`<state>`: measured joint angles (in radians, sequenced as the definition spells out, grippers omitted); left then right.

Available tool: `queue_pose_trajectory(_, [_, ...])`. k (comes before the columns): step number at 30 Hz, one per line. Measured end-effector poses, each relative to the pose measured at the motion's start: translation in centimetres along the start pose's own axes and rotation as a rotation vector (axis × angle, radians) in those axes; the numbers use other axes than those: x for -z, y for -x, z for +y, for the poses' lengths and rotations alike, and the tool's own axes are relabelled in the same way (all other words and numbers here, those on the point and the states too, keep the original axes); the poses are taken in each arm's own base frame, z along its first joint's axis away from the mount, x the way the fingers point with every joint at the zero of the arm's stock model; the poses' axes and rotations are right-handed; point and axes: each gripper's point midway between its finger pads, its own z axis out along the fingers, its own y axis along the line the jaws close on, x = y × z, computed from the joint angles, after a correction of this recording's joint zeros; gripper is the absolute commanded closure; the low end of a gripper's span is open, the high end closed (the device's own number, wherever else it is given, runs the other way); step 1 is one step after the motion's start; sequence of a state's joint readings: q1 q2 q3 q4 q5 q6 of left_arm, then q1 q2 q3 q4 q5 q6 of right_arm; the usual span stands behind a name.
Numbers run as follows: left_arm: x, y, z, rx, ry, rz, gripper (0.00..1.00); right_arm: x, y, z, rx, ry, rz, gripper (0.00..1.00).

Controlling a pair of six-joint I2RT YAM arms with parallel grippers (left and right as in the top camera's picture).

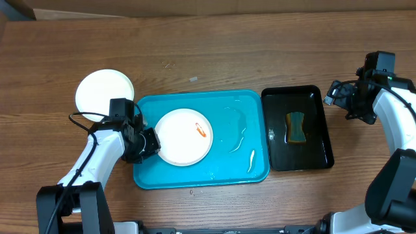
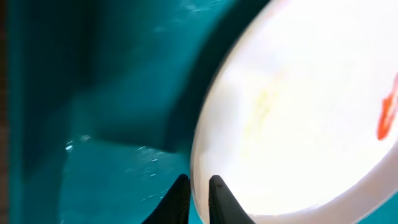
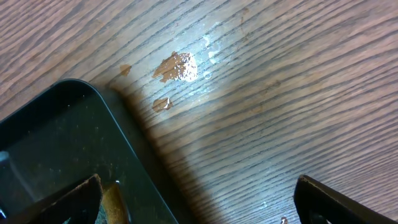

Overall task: Clean dirty plates on tray and stack at the side
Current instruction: 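Grip the rim of the sauce-stained white plate with the left gripper, then slide the stained white plate rightward on the teal tray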

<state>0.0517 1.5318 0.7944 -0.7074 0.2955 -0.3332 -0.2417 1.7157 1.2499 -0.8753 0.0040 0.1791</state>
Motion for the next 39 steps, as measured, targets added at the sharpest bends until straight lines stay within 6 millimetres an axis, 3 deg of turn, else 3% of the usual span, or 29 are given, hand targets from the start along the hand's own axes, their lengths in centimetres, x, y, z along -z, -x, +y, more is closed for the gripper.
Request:
queue_pose_trajectory(3, [-0.1,0.2,-1.0,-0.043,-0.028,-0.010,0.64,0.0,0.0,0.0,0.000,0.000,0.000,0.00])
queue_pose_trajectory(8, [-0.5,0.3,-2.8,-0.119,-0.051,-0.030,0.56,0.0,0.0,0.0,0.000,0.000,0.000,0.00])
queue_pose_trajectory(15, [-0.9,-0.4,-3.6,-0.173,-0.031,-0.023,0.49,0.0,0.0,0.0,0.000,0.000,0.000,0.00])
queue_pose_trajectory(26, [-1.0,0.1,-3.8,-0.183,-0.008,-0.052,0.62,0.0,0.0,0.0,0.000,0.000,0.000,0.00])
queue_pose_trajectory(39, [-1.8,-0.4,-7.4,-0.277,-0.031,-0.097,0.66,0.0,0.0,0.0,0.000,0.000,-0.001,0.00])
